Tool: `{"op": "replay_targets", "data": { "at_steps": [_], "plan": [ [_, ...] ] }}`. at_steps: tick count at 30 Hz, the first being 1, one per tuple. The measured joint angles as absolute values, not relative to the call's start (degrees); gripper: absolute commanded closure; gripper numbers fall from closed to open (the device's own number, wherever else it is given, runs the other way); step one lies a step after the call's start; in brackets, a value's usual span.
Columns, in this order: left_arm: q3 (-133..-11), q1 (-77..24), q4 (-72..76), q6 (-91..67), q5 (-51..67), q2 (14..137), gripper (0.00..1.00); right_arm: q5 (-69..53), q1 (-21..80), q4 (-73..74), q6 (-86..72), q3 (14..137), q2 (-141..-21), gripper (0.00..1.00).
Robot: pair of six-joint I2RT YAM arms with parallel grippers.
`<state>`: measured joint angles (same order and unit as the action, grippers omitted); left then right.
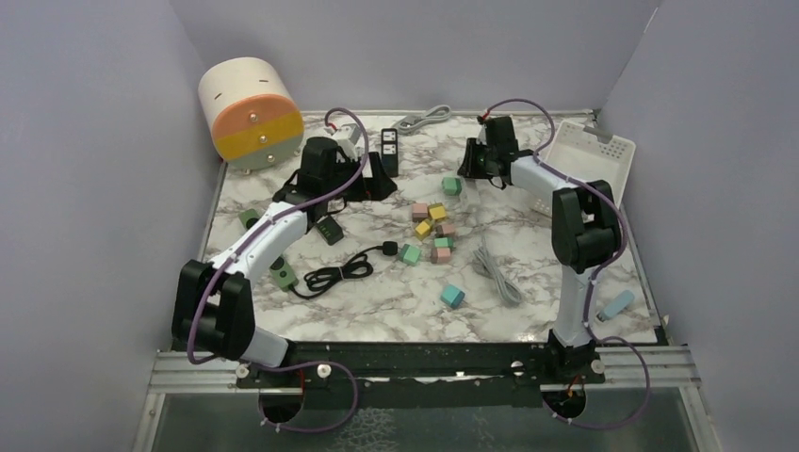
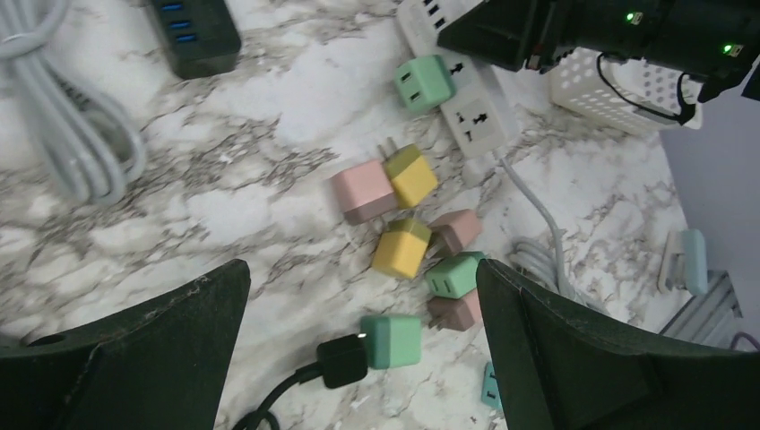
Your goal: Pull the plug off the socket
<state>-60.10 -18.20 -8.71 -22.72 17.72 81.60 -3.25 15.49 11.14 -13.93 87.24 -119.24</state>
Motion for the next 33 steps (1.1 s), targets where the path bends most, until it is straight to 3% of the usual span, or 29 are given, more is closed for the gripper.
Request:
{"op": "replay_targets", "data": {
  "at_steps": [11,29,31,33],
  "plan": [
    [-67.20,-26.13,0.75,-27.24,23.29,97.12,0.01,-17.47,15.66,6.24,-15.70,80.44,-107.24,0.99],
    [-72.93,-29.32,14.68,-38.87,28.97,107.13,0.02,-20.91,16.19,5.45,-15.81,77.28,-103.07,0.99],
    [-74.08,-29.85,14.70,-39.31,28.93,108.86,0.13,-21.30,16.27,5.45,-15.84,77.28,-102.94,0.99],
    [-74.63,-30.35,14.81,-39.99,28.91,110.32,0.42,-21.78,16.38,5.45,-15.86,77.28,-102.67,0.99]
  ]
}}
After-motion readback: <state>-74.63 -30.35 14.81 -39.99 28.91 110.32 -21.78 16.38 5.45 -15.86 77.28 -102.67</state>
